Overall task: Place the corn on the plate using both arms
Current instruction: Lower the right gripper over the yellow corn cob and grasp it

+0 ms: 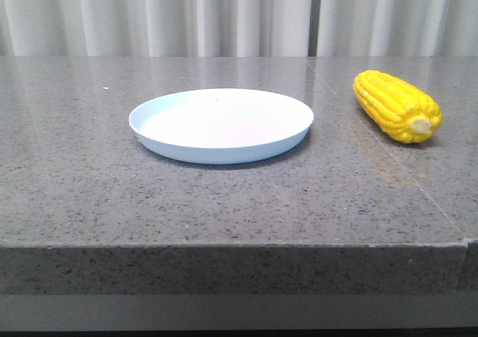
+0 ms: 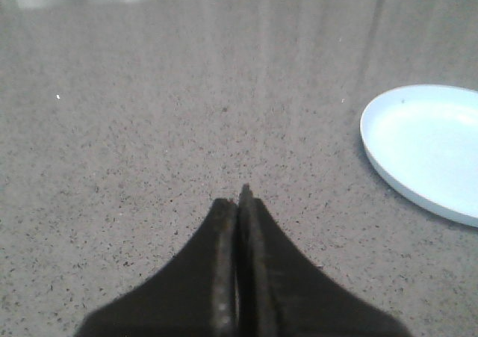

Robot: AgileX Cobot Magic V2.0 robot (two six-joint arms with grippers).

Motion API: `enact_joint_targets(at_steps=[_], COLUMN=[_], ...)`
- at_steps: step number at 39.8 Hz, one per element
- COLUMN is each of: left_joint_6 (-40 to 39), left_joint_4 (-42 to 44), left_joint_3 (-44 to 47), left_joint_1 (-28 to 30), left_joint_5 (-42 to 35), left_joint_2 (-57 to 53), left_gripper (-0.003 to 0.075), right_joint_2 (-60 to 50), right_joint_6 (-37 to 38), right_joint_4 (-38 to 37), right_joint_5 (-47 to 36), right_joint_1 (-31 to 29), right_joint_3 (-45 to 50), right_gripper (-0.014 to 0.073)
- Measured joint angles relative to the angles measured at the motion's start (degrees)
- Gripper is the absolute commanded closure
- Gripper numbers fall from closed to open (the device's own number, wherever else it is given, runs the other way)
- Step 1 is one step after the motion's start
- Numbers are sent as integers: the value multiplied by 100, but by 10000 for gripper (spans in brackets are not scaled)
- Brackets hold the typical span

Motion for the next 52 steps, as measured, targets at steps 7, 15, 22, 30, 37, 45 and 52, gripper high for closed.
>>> enact_joint_targets(at_steps=[7, 15, 22, 30, 37, 45, 52], left_joint_6=[0, 0, 0, 0, 0, 0, 0], left_joint_4=[9, 16, 16, 16, 16, 16, 16], left_joint_3=[345, 375, 384, 384, 384, 384, 384], left_joint_1=[0, 0, 0, 0, 0, 0, 0], left_joint_5=[-33, -51, -54, -54, -54, -54, -54], left_joint_2=[-1335, -2048, -2084, -2084, -2084, -2084, -2084], left_gripper=[741, 741, 741, 741, 741, 741, 741], right_joint_2=[0, 420, 1734, 3435, 4653, 5871, 6561], right_joint_6=[0, 0, 0, 0, 0, 0, 0], right_joint_4=[0, 0, 101, 510, 607, 866, 875], right_joint_5=[0, 0, 400, 1285, 1718, 1813, 1802], right_joint_1=[0, 0, 0, 40, 402, 653, 657], right_joint_3=[0, -118, -807, -1999, -2792, -3422, -3709], right_gripper=[-54, -54, -54, -54, -54, -54, -20])
